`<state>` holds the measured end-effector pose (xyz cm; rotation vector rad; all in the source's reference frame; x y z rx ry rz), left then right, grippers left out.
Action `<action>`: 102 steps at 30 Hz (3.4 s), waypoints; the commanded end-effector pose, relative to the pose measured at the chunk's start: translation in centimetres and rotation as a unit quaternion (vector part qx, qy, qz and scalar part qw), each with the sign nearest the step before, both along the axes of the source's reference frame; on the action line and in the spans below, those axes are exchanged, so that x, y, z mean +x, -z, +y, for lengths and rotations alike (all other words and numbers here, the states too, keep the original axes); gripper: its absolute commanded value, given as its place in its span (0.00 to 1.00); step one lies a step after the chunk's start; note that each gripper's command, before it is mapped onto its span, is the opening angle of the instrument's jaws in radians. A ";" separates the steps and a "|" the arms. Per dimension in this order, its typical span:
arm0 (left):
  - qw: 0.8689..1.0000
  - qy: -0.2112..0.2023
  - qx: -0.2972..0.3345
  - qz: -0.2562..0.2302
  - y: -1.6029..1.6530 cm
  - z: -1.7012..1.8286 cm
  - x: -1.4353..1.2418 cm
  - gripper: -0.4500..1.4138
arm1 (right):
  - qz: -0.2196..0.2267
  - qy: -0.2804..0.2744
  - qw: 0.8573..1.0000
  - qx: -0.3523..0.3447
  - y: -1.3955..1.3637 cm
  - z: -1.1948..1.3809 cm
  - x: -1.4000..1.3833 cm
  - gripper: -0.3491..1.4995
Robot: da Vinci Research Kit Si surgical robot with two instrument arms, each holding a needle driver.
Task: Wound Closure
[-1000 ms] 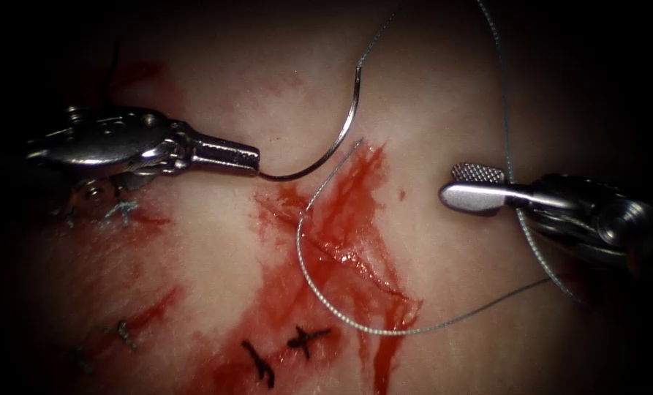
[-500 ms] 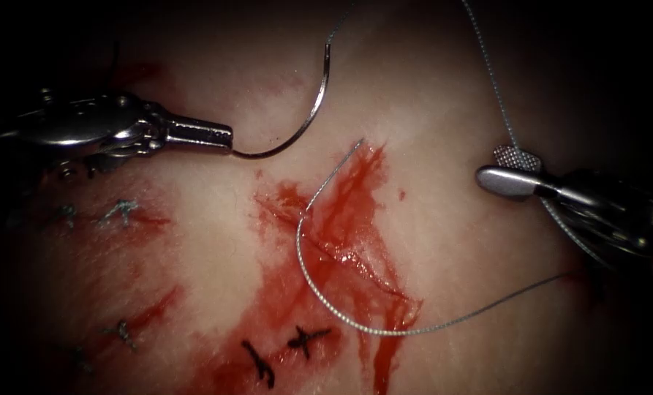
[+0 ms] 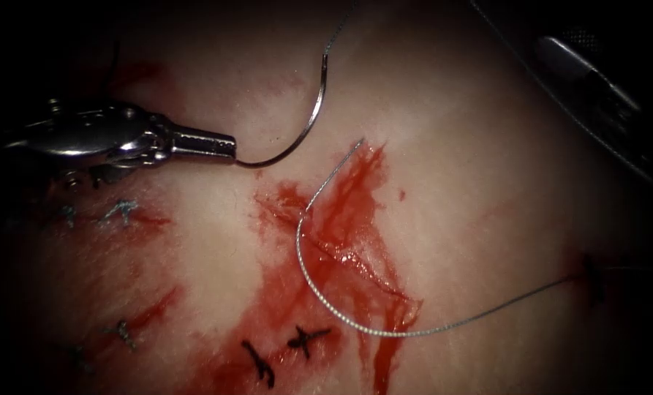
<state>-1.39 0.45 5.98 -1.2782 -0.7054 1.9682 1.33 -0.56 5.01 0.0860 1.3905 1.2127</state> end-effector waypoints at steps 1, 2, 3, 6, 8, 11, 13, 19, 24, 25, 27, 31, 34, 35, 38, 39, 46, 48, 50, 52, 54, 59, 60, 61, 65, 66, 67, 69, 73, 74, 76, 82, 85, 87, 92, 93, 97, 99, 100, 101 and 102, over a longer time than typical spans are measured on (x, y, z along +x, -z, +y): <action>1.000 -0.003 0.000 0.000 -0.06 -0.03 -0.06 0.00 | 0.004 0.032 0.999 -0.016 0.07 -0.04 0.23 0.88; 1.000 -0.005 0.001 -0.001 -0.07 -0.04 -0.07 0.00 | 0.003 0.044 0.999 -0.026 0.10 -0.07 0.28 0.87; 1.000 -0.004 0.003 0.000 -0.07 -0.05 -0.08 0.00 | 0.001 0.056 0.998 -0.038 0.12 -0.09 0.34 0.86; 1.000 -0.005 0.005 -0.001 -0.09 -0.08 -0.10 0.00 | 0.002 0.120 0.988 -0.097 0.18 -0.17 0.53 0.83; 1.000 -0.005 0.005 -0.001 -0.10 -0.08 -0.11 0.00 | 0.039 0.143 0.986 -0.071 0.21 -0.27 0.65 0.85; 1.000 -0.006 0.000 -0.001 -0.09 -0.08 -0.15 0.00 | 0.093 0.120 0.988 0.024 0.23 -0.50 0.79 0.83; 0.999 -0.019 -0.038 -0.003 -0.09 -0.08 -0.22 0.00 | 0.137 0.091 0.979 0.119 0.26 -0.73 0.95 0.81; 0.986 -0.054 -0.156 0.029 -0.07 -0.13 -0.35 0.00 | 0.159 0.060 0.959 0.225 0.32 -0.94 1.23 0.78; 0.981 -0.063 -0.179 0.048 0.02 -0.27 -0.49 0.00 | 0.113 0.003 0.967 0.227 0.16 -0.96 1.40 0.78; 0.981 -0.063 -0.178 0.050 0.04 -0.29 -0.51 0.00 | 0.110 -0.003 0.968 0.226 0.11 -0.95 1.40 0.78; 0.981 -0.061 -0.178 0.052 0.05 -0.31 -0.53 0.00 | 0.108 -0.009 0.969 0.223 0.03 -0.91 1.41 0.78; 0.981 -0.059 -0.178 0.053 0.06 -0.32 -0.53 0.00 | 0.101 -0.030 0.971 0.215 -0.21 -0.82 1.28 0.79; 0.981 -0.059 -0.178 0.054 0.06 -0.32 -0.53 0.00 | 0.091 -0.040 0.972 0.214 -0.28 -0.82 1.25 0.79; 0.981 -0.059 -0.178 0.054 0.07 -0.32 -0.53 0.00 | 0.088 -0.042 0.972 0.215 -0.29 -0.82 1.24 0.79; 0.980 -0.060 -0.180 0.054 0.07 -0.32 -0.54 0.00 | 0.084 -0.044 0.972 0.215 -0.33 -0.81 1.25 0.79; 0.980 -0.060 -0.180 0.054 0.08 -0.32 -0.54 0.00 | 0.084 -0.045 0.972 0.214 -0.36 -0.81 1.26 0.79; 0.981 -0.057 -0.178 0.055 0.13 -0.33 -0.57 0.00 | 0.069 -0.047 0.973 0.213 -0.60 -0.73 1.38 0.79; 0.981 -0.057 -0.178 0.055 0.13 -0.34 -0.57 0.00 | 0.069 -0.047 0.974 0.212 -0.66 -0.71 1.40 0.79; 0.981 -0.057 -0.178 0.055 0.13 -0.34 -0.57 0.00 | 0.068 -0.049 0.974 0.211 -0.68 -0.68 1.40 0.78; 0.981 -0.056 -0.179 0.056 0.13 -0.34 -0.58 0.00 | 0.068 -0.051 0.974 0.212 -0.69 -0.65 1.40 0.76; 0.981 -0.057 -0.179 0.056 0.12 -0.34 -0.58 0.00 | 0.067 -0.053 0.974 0.212 -0.70 -0.63 1.41 0.75; 0.981 -0.057 -0.179 0.055 0.11 -0.35 -0.59 0.00 | 0.067 -0.052 0.974 0.211 -0.70 -0.65 1.40 0.23; 0.981 -0.057 -0.179 0.055 0.11 -0.35 -0.59 0.00 | 0.067 -0.052 0.974 0.211 -0.70 -0.65 1.39 0.16; 0.981 -0.058 -0.178 0.055 0.11 -0.35 -0.59 0.00 | 0.067 -0.052 0.974 0.211 -0.70 -0.65 1.39 0.13; 0.981 -0.062 -0.176 0.051 0.11 -0.36 -0.60 0.00 | 0.069 -0.047 0.974 0.212 -0.71 -0.66 1.41 0.00; 0.981 -0.062 -0.176 0.051 0.11 -0.36 -0.60 0.00 | 0.072 -0.042 0.973 0.215 -0.71 -0.67 1.40 0.00; 0.981 -0.062 -0.176 0.051 0.11 -0.36 -0.61 0.00 | 0.074 -0.036 0.972 0.219 -0.70 -0.68 1.40 0.00; 0.981 -0.061 -0.176 0.052 0.11 -0.34 -0.62 0.01 | 0.074 -0.032 0.972 0.220 -0.69 -0.70 1.40 0.00; 0.982 -0.033 -0.179 0.048 0.14 -0.18 -0.65 0.75 | 0.067 -0.027 0.975 0.212 -0.69 -0.70 1.37 0.00; 0.983 -0.025 -0.178 0.038 0.16 -0.13 -0.63 0.82 | 0.061 -0.023 0.977 0.203 -0.70 -0.69 1.35 0.00; 0.987 0.000 -0.156 0.028 0.23 -0.01 -0.56 0.90 | 0.043 -0.011 0.983 0.176 -0.71 -0.68 1.33 0.00; 0.993 0.033 -0.109 0.012 0.39 0.31 -0.27 0.91 | 0.110 0.048 0.992 0.043 -0.78 -0.55 1.15 0.00; 0.993 0.036 -0.111 0.019 0.31 0.36 -0.15 0.88 | 0.110 0.039 0.993 -0.021 -0.74 -0.47 1.13 0.00; 0.994 0.013 -0.107 0.014 0.20 0.36 -0.10 0.84 | 0.106 0.042 0.993 -0.040 -0.69 -0.46 1.14 0.00; 0.995 -0.028 -0.090 -0.016 -0.15 0.13 -0.01 0.00 | 0.137 0.119 0.982 -0.057 -0.56 -0.50 1.24 0.00; 0.999 -0.015 -0.050 -0.012 -0.21 0.08 0.00 0.00 | 0.143 0.130 0.980 -0.056 -0.55 -0.51 1.27 0.00; 0.999 -0.011 -0.034 -0.008 -0.41 -0.07 -0.04 0.00 | 0.118 0.117 0.981 -0.100 -0.44 -0.56 1.43 0.00; 1.000 -0.022 -0.016 -0.007 -0.46 -0.13 -0.06 0.00 | 0.128 0.146 0.973 -0.128 -0.38 -0.54 1.48 0.00; 1.000 -0.028 -0.004 -0.006 -0.47 -0.15 -0.07 0.00 | 0.129 0.160 0.967 -0.149 -0.35 -0.50 1.50 0.00; 0.999 -0.037 0.011 -0.002 -0.49 -0.19 -0.08 0.00 | 0.126 0.168 0.964 -0.165 -0.32 -0.48 1.50 0.00; 0.999 -0.042 0.022 0.002 -0.50 -0.22 -0.09 0.00 | 0.125 0.174 0.961 -0.175 -0.30 -0.46 1.50 0.00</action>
